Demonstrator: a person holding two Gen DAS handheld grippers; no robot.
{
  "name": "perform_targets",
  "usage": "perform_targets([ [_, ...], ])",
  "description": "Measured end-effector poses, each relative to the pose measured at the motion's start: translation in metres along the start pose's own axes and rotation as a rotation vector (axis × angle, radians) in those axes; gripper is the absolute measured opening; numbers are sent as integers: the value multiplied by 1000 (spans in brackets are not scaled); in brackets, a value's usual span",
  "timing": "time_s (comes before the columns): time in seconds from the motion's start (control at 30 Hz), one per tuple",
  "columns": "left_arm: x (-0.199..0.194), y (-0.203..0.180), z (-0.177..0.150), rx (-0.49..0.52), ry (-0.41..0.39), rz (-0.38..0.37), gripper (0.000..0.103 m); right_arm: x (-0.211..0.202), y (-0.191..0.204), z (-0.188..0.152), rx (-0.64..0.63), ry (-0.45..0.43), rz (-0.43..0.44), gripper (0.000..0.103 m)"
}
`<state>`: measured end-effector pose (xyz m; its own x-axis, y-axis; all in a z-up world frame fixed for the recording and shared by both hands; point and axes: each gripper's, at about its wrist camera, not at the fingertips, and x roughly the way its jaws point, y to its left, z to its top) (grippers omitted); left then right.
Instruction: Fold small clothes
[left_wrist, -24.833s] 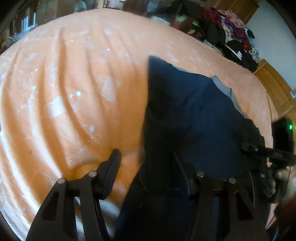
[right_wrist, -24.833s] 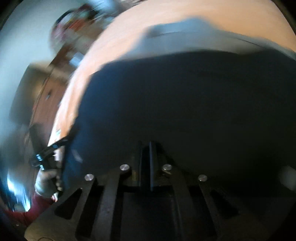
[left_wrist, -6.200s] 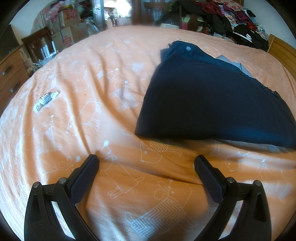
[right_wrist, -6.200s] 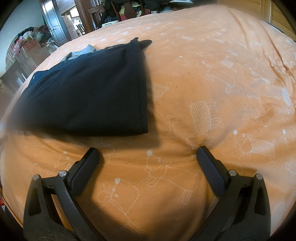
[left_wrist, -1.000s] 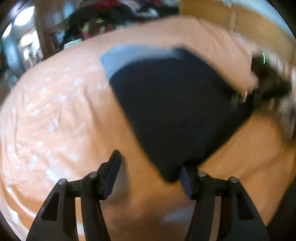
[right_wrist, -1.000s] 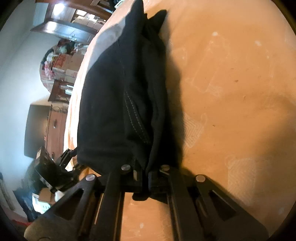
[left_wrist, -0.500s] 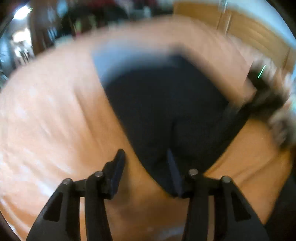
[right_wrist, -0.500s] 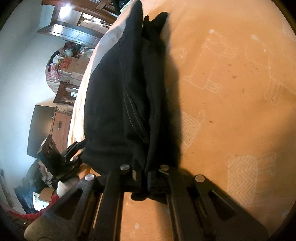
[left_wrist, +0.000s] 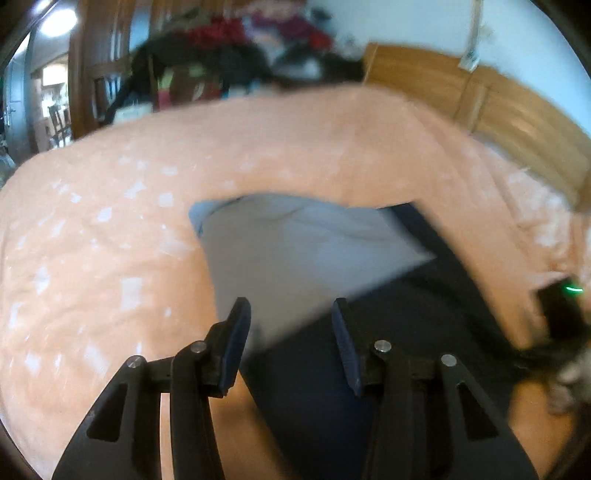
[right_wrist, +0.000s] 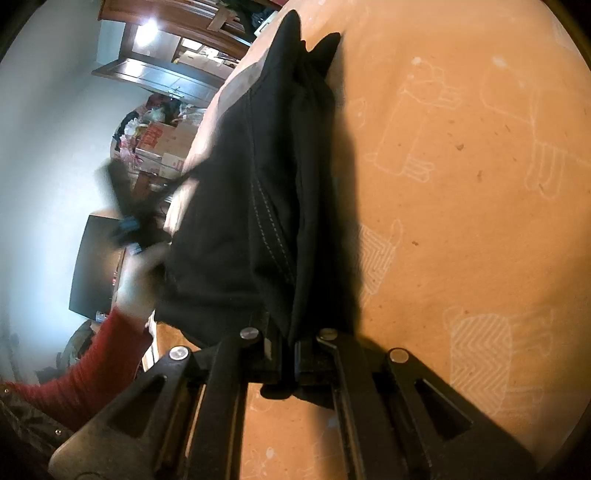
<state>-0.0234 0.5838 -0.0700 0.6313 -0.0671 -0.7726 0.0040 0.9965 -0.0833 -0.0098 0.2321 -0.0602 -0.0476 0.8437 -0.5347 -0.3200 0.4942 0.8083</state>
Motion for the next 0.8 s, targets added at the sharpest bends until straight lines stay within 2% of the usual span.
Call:
perform_targets([
  [0.03,15,3,-4,9,31,11,66,0,-1,0,1,0,2,0],
  [0.07,17,0,-3,24,26,16,67,-1,-3,-1,3,-1,7,0],
  [0.17,7,-8,-3,42,40,28,66,-3,-6,-1,7,-1,12,0],
  [0.23,-26,-18,-12,29,18,-22,51,-5,-7,-2,4,-2,8,0],
  [0.27,-48,-20,-22,24,-10,-60,48,-7,-7,-2,3,-2,7,0],
  [0.3,-70,-31,-40,26,-36,-95,54,-8,-8,-3,2,-3,4,0],
  [0.33,-84,-41,-56,32,-46,-112,55,-9,-7,-4,1,-4,3,0],
  [0.4,-101,-62,-95,62,7,-162,58,-11,-8,-5,1,-6,-4,0],
  [0.47,-92,-83,-132,132,73,-97,61,-12,-5,-6,-5,-4,-17,0],
  [0.5,-89,-83,-142,121,73,-80,67,-13,-3,-7,-9,-3,-30,0],
  [0.57,-94,-73,-138,21,92,-110,70,-14,2,-7,-12,-2,-50,0],
  [0.6,-101,-76,-136,17,92,-101,69,-18,7,-8,-10,-4,-87,1],
  [0.63,-109,-83,-136,34,86,-88,68,-22,14,-9,-19,-12,-126,9],
  [0.7,-131,-94,-148,83,72,-58,71,-42,50,-22,-117,-44,-258,38],
  [0.73,-143,-92,-157,80,60,-27,74,-52,67,-32,-170,-66,-306,70],
  [0.77,-153,-86,-165,44,50,0,79,-59,79,-40,-207,-86,-341,89],
  [0.8,-160,-77,-171,7,45,23,82,-69,97,-55,-265,-121,-398,92],
])
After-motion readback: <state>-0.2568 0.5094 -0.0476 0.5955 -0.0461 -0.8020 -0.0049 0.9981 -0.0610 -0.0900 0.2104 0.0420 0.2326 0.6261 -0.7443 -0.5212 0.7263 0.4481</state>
